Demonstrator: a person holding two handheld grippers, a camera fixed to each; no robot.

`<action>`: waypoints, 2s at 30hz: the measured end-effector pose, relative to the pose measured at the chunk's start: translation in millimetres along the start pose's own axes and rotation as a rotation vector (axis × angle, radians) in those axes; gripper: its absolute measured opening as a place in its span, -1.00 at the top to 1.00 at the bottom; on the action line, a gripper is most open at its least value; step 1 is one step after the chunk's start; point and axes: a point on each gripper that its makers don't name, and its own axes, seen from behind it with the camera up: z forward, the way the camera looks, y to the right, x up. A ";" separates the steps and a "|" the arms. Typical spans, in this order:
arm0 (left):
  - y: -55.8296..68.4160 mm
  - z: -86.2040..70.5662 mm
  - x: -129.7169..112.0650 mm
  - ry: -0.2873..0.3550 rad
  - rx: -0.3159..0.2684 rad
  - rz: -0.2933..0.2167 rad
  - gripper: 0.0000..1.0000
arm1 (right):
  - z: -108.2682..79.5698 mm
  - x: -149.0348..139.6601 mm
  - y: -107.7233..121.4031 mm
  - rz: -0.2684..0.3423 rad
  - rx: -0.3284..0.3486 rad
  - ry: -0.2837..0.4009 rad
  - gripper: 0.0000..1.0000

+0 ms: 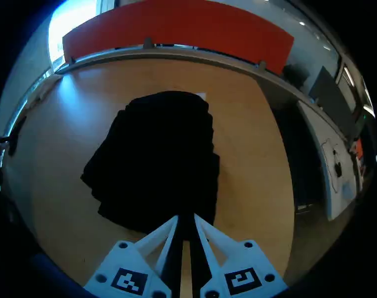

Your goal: Fold towel

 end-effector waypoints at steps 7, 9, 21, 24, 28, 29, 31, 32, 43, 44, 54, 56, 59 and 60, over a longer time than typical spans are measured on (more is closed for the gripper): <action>-3.2 -0.1 2.4 0.005 0.001 0.001 -0.91 | -2.7 -0.8 3.6 -0.002 -0.025 0.002 0.40; -4.0 -0.5 3.1 0.007 0.001 0.002 -0.91 | -4.3 -1.9 3.7 -0.006 -0.032 0.002 0.15; -7.1 -0.9 4.8 0.019 -0.002 -0.004 -0.91 | -19.3 3.5 -7.7 -0.018 -0.045 0.046 -1.00; -7.6 -1.2 5.9 0.023 -0.004 -0.005 -0.91 | -22.8 6.4 -11.2 -0.015 -0.046 0.060 -1.00; -8.4 -1.7 7.8 0.030 -0.005 -0.008 -0.91 | -27.5 9.7 -15.2 -0.011 -0.050 0.079 -1.00; -8.5 -1.8 8.3 0.032 -0.006 -0.008 -0.91 | -28.7 10.8 -16.2 -0.010 -0.052 0.085 -1.00; -8.8 -1.9 9.3 0.036 -0.005 -0.011 -0.91 | -31.6 14.5 -18.7 -0.002 -0.056 0.104 -1.00; -9.0 -2.0 9.9 0.039 -0.005 -0.013 -0.91 | -33.3 16.8 -20.1 0.003 -0.059 0.115 -1.00; -13.6 -3.7 20.0 0.083 0.006 -0.020 -0.91 | -57.2 53.6 -33.4 0.045 -0.106 0.296 -1.00; -14.4 -3.7 21.5 0.088 0.008 -0.021 -0.91 | -59.5 56.8 -34.4 0.046 -0.114 0.312 -1.00; -16.2 -4.1 34.3 0.137 0.011 -0.048 -0.91 | -79.5 83.2 -49.1 0.059 -0.157 0.452 -1.00; -15.7 -3.9 36.3 0.143 0.009 -0.056 -0.91 | -83.5 89.7 -49.8 0.068 -0.169 0.483 -1.00; -13.3 -3.1 39.3 0.152 -0.002 -0.070 -0.91 | -89.5 99.7 -47.6 0.082 -0.202 0.530 -1.00; -13.1 -2.9 40.7 0.157 -0.004 -0.075 -0.91 | -91.9 103.4 -47.5 0.084 -0.211 0.547 -1.00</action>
